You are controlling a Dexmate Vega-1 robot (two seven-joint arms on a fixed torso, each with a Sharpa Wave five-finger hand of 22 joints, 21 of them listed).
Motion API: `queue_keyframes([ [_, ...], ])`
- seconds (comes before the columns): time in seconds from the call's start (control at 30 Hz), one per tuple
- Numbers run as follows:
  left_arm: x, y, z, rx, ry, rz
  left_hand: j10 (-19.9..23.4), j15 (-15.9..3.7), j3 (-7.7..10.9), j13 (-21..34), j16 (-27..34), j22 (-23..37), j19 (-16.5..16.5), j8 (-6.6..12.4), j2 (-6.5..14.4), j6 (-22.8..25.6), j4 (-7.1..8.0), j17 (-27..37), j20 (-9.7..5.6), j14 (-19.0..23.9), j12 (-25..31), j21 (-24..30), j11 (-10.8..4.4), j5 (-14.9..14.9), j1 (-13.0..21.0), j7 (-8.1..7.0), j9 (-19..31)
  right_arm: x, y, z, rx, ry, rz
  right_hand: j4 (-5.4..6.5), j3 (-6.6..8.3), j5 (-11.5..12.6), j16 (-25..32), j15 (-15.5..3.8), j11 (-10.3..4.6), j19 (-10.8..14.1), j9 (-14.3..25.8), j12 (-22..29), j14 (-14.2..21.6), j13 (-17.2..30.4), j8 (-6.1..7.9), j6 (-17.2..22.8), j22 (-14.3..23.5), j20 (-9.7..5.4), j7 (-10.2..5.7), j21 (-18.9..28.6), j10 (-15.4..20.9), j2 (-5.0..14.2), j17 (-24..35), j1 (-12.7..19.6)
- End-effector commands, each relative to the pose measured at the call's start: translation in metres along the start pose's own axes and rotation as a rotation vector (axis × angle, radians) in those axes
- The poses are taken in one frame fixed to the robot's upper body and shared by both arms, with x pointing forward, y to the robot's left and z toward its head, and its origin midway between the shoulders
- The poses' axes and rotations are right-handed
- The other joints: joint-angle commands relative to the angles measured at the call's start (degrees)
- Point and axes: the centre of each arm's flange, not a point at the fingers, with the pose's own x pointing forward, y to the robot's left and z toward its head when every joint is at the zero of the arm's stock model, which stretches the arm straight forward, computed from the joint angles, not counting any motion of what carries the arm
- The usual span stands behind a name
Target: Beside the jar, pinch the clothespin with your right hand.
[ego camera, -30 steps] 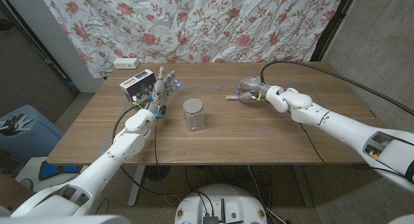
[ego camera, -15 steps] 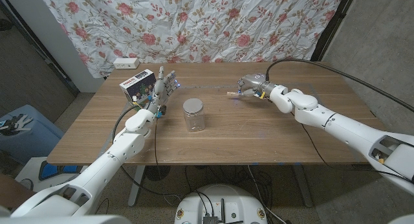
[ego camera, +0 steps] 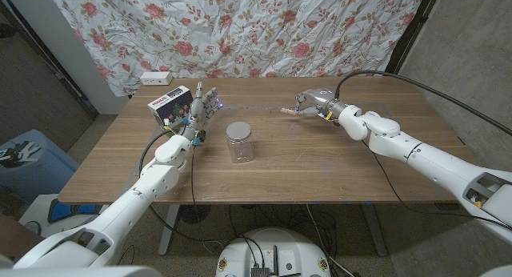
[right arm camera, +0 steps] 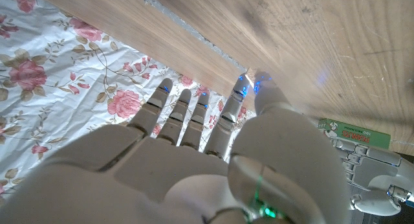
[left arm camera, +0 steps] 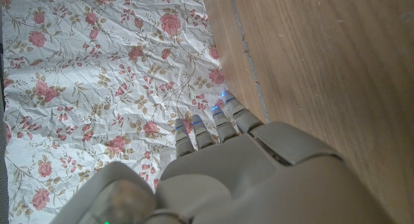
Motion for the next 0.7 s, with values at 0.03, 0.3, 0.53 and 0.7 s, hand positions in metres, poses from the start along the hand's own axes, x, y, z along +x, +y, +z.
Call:
queue_keyframes([
  [0.03,0.0,0.0,0.0,0.0,0.0,-0.001,0.11,-0.37,0.01,0.12,0.29,0.14,0.39,0.36,0.61,0.02,0.32,0.21,-0.05,0.48,0.32,0.42,-0.4,0.23,0.05,-0.5,0.27,-0.006,-0.005,-0.003,0.08,0.003,-0.04,-0.13,-0.31,-0.09,0.33,-2.39,-0.11,0.57,0.12,-0.08,0.4,0.13,0.41,0.57,0.31,0.07,-0.12,0.21,0.5,0.01,0.21,0.41],
  [0.3,0.0,0.0,0.0,0.0,0.0,-0.001,0.1,-0.46,0.0,0.12,0.29,0.14,0.42,0.36,0.61,0.02,0.32,0.21,-0.06,0.48,0.32,0.43,-0.39,0.23,0.05,-0.5,0.27,-0.007,-0.003,-0.006,0.162,0.019,-0.04,-0.15,-0.39,-0.1,0.41,-2.38,-0.11,0.7,0.14,-0.11,0.48,0.13,0.49,0.63,0.32,0.0,-0.12,0.18,0.59,0.03,0.29,0.52],
  [0.53,0.0,0.0,0.0,0.0,0.0,-0.001,0.12,-0.37,0.0,0.12,0.29,0.14,0.39,0.36,0.61,0.03,0.32,0.21,-0.07,0.49,0.33,0.42,-0.41,0.23,0.05,-0.5,0.28,-0.008,-0.001,-0.01,0.224,0.026,-0.042,-0.05,-0.5,-0.11,0.49,-2.23,-0.02,0.71,0.17,-0.13,0.52,0.15,0.54,0.64,0.33,-0.05,-0.07,0.1,0.67,0.13,0.38,0.49],
  [0.7,0.0,0.0,0.0,0.0,0.0,-0.001,0.18,-0.39,0.0,0.12,0.3,0.14,0.43,0.36,0.61,0.03,0.32,0.21,0.01,0.52,0.35,0.43,-0.41,0.23,0.05,-0.5,0.28,-0.009,0.0,-0.013,0.265,0.035,-0.048,0.0,-0.59,-0.11,0.52,-2.22,0.01,0.74,0.18,-0.21,0.49,0.15,0.61,0.75,0.33,-0.05,-0.03,0.05,0.58,0.17,0.45,0.45],
])
